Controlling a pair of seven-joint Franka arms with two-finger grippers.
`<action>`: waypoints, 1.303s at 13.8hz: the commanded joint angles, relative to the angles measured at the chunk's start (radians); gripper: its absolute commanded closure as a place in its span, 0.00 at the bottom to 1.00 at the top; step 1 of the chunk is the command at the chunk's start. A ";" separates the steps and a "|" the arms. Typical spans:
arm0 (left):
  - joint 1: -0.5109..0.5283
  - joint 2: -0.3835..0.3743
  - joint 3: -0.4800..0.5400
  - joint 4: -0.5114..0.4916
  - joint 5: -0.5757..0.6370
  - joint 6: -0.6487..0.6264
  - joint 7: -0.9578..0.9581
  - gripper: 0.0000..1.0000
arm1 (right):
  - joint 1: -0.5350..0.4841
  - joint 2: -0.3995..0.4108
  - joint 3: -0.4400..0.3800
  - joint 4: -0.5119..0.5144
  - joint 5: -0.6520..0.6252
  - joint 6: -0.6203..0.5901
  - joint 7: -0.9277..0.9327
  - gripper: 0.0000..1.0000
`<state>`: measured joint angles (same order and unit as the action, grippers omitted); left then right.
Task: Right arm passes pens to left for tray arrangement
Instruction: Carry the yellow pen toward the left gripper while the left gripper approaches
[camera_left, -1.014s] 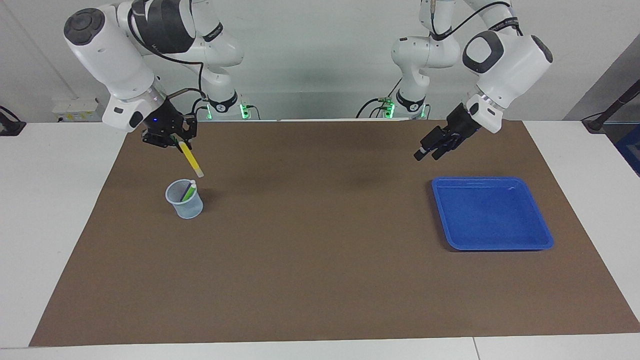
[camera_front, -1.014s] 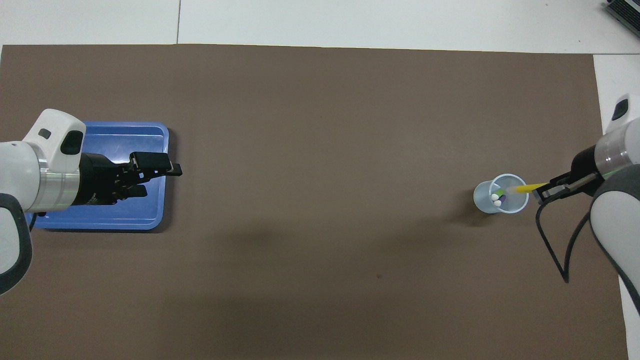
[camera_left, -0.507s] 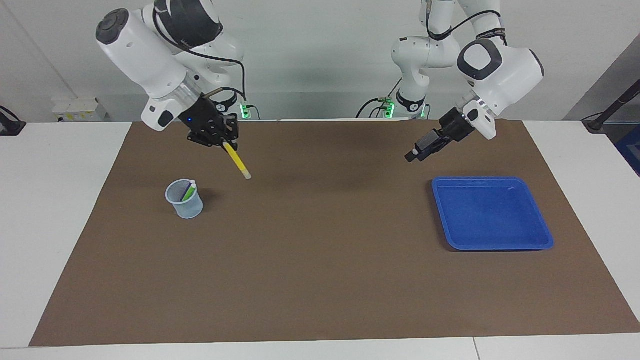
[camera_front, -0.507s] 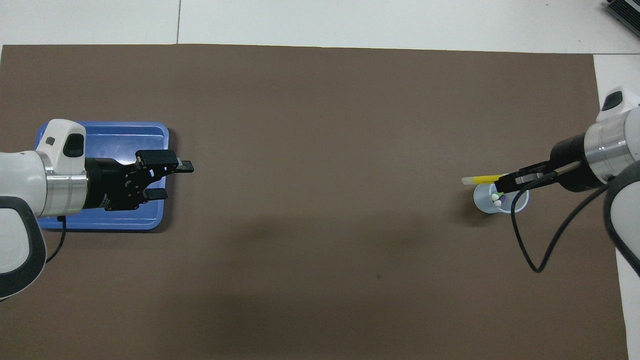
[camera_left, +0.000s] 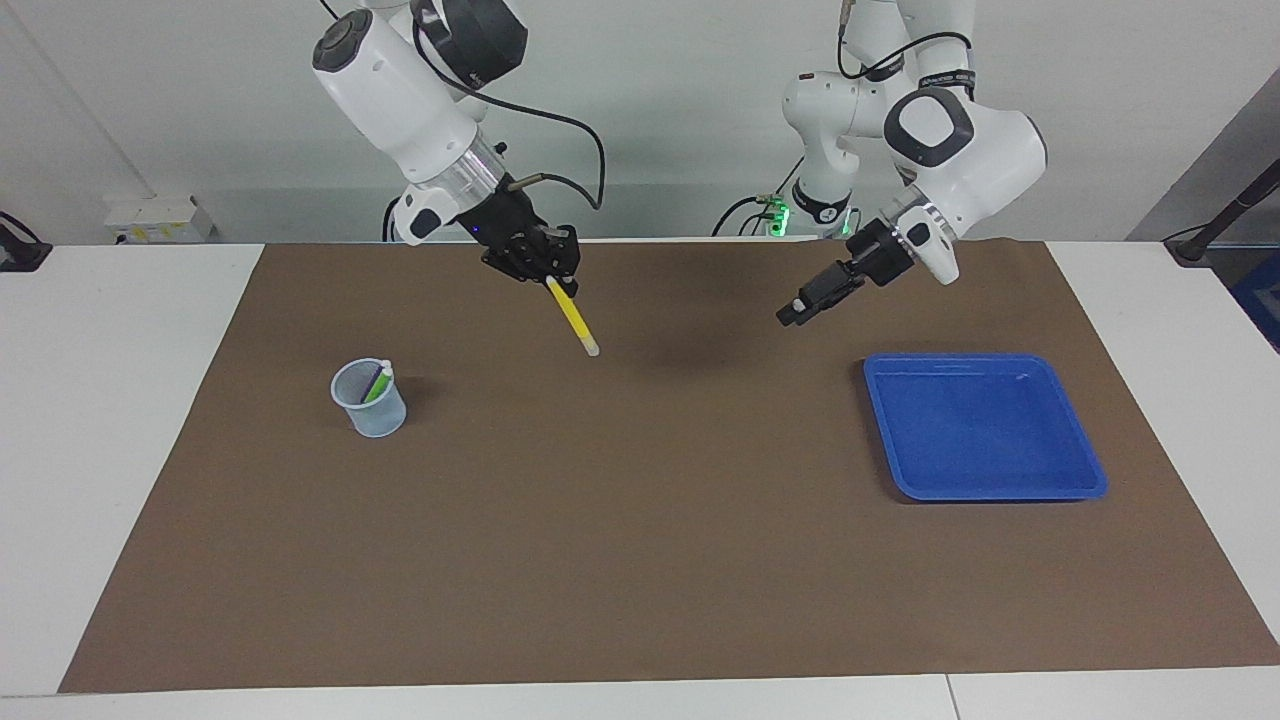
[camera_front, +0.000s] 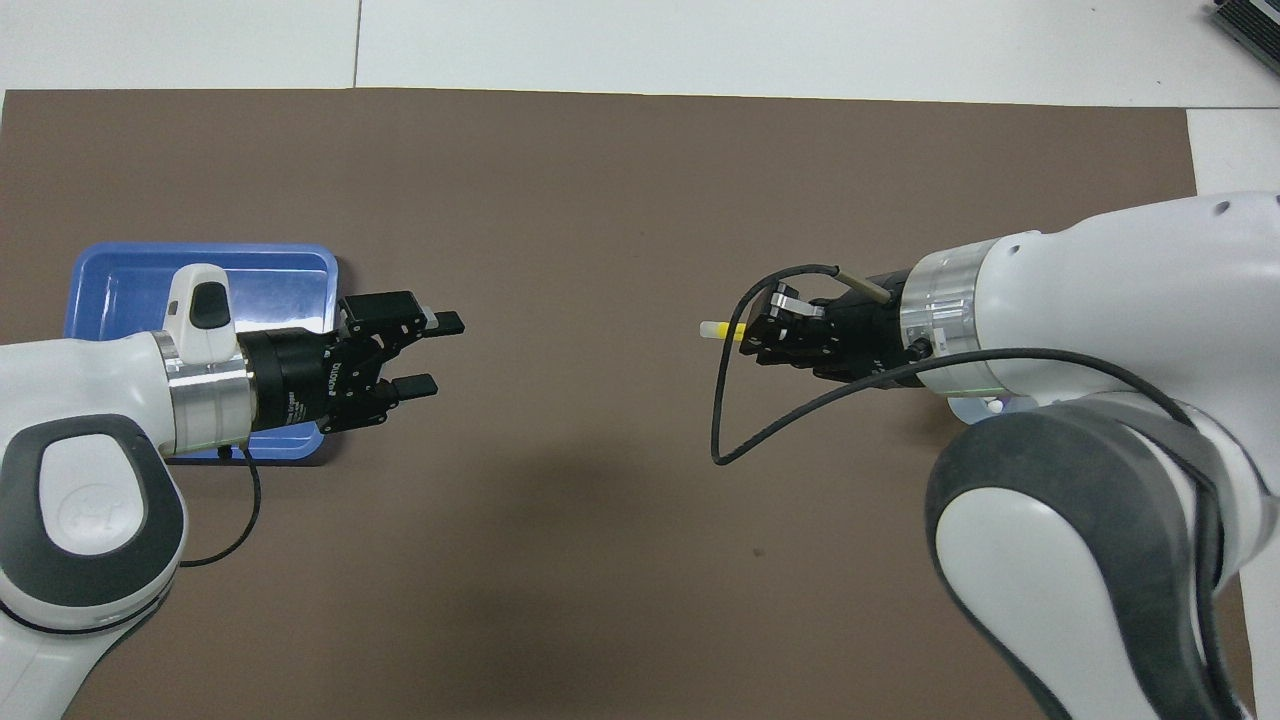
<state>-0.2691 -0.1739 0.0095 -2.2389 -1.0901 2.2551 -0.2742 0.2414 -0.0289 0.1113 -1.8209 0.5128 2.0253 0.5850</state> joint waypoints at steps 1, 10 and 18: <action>-0.039 -0.024 0.009 -0.034 -0.098 0.050 0.004 0.11 | 0.044 -0.025 -0.004 -0.058 0.084 0.090 0.082 1.00; -0.275 -0.026 0.009 -0.074 -0.326 0.288 0.009 0.12 | 0.214 -0.016 -0.004 -0.130 0.156 0.407 0.210 1.00; -0.317 -0.029 0.010 -0.074 -0.401 0.320 0.007 0.17 | 0.217 -0.019 -0.004 -0.153 0.156 0.397 0.199 1.00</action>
<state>-0.5703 -0.1740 0.0084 -2.2910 -1.4568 2.5593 -0.2742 0.4569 -0.0312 0.1074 -1.9519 0.6456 2.4157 0.7938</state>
